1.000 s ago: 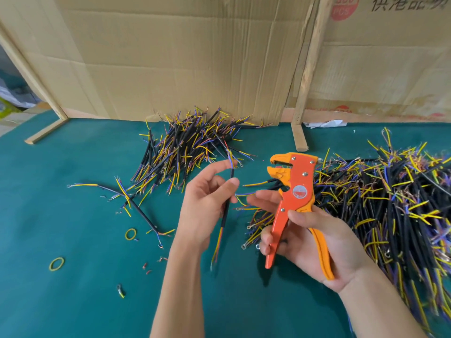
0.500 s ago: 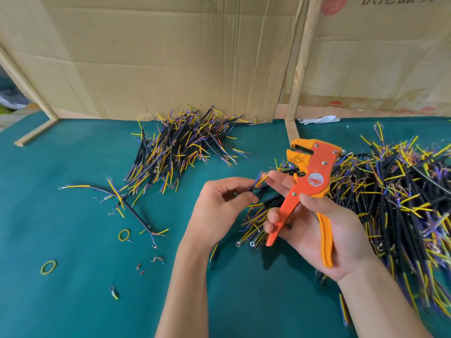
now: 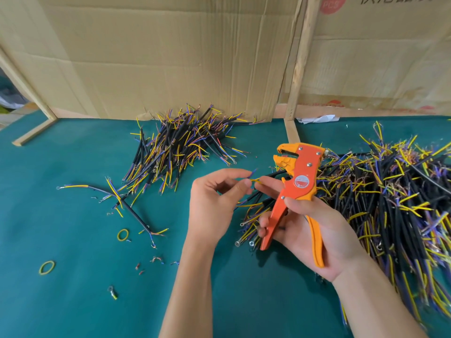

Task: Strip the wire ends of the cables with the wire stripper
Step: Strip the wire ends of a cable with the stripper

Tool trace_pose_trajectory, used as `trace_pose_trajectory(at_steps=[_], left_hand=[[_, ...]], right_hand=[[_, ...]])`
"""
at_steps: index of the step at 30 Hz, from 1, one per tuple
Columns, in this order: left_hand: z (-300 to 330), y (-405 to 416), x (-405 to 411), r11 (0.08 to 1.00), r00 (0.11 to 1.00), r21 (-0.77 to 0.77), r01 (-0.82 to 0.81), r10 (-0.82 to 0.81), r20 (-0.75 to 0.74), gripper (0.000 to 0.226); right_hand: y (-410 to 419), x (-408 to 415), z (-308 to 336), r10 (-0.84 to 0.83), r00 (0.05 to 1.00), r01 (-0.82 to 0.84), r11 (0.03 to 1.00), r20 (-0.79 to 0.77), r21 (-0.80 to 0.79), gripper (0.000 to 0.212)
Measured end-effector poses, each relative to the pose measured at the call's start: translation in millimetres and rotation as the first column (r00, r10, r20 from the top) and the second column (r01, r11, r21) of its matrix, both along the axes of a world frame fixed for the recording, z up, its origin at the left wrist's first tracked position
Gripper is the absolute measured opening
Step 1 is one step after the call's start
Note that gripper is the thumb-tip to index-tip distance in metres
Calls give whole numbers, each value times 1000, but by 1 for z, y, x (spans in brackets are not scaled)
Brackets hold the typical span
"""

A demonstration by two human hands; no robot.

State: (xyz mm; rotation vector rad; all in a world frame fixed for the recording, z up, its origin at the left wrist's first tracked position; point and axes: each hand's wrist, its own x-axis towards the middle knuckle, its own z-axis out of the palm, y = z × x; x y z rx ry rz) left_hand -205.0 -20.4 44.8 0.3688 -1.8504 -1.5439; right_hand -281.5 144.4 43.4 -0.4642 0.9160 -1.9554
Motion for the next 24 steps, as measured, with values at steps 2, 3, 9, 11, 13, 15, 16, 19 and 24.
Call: trace_pose_trajectory(at_steps=[2,3,9,11,13,15,16,19,24], left_hand=[[0,1,0,1000,1000,-11,-4,4,3,11],[0,2,0,1000,1000,-24,-7,8,5,12],[0,5,-4,992,995,-82,-98,100,22,21],[0,6,-5,986,987,-61,-158,158,-2,22],[1,7,-6,977,978,-44,-207,206,-18,23],[2,9,-7,971,972,-48,-236,235,-16,24],[2,9,-7,968,969,-52,-245,245,-11,25],[3,8,-7,964,966,-60,-258,259,3,26],[3,10,-8,962,965,-98,-256,260,34,25]], right_hand=[[0,0,1,-5,1000,5,1000,-6,7,64],[0,0,1,-10,1000,10,1000,-8,10,62],[0,1,3,-9,1000,9,1000,-8,11,54],[1,0,3,15,1000,-15,999,-8,39,56],[2,0,3,64,998,-63,995,-3,82,66],[2,2,4,119,993,-117,985,-12,123,64],[1,3,5,141,990,-137,981,-21,138,59],[0,6,5,177,983,-167,971,-45,170,52],[-1,8,5,197,978,-179,963,-73,201,40]])
